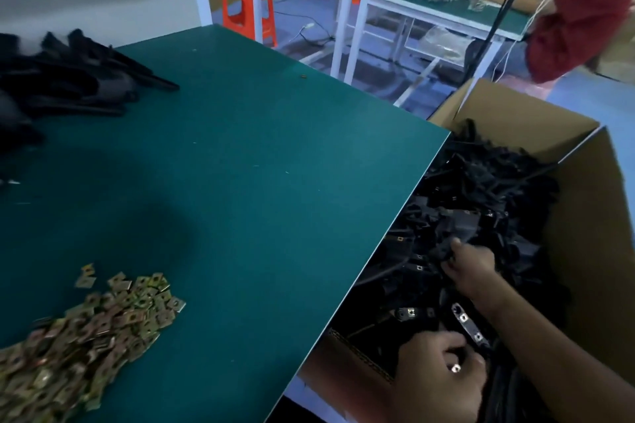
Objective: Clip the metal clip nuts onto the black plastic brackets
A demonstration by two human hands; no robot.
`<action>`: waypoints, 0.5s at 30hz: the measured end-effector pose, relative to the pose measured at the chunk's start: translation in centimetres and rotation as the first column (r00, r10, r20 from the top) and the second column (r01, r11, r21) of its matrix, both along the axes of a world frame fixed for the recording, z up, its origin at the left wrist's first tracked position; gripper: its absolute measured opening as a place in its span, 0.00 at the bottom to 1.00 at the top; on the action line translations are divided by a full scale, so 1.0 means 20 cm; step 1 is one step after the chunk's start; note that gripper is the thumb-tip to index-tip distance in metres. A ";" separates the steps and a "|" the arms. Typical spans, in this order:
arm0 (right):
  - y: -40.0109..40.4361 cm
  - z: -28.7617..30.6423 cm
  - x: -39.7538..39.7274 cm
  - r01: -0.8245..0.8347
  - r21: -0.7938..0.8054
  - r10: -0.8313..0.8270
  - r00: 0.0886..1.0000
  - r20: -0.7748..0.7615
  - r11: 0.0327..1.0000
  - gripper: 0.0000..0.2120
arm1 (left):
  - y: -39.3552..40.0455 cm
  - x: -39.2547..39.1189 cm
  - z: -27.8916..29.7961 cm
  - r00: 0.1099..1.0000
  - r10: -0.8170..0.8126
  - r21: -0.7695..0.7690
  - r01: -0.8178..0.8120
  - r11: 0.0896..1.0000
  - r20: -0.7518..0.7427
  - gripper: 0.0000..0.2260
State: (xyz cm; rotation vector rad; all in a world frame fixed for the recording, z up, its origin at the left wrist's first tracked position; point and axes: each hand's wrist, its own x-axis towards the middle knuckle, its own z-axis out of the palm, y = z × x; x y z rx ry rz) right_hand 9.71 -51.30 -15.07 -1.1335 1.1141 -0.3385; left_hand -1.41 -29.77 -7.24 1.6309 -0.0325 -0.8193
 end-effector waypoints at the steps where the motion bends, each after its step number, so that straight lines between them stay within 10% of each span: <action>1: -0.05 -0.03 0.09 -0.022 0.008 0.022 1.000 -0.020 1.000 0.11 | 0.01 0.01 0.00 1.000 0.023 0.003 -0.023 1.000 -0.020 0.07; 10: -0.12 -0.20 0.41 -0.747 -0.241 0.530 0.625 -0.573 0.619 0.16 | 0.16 0.11 0.10 0.992 0.085 0.004 -0.086 0.996 0.094 0.13; 15: -0.23 -0.13 0.34 -0.624 -0.588 0.293 0.772 -0.563 0.514 0.12 | 0.54 0.16 0.23 0.967 0.098 -0.228 -0.043 0.973 0.234 0.09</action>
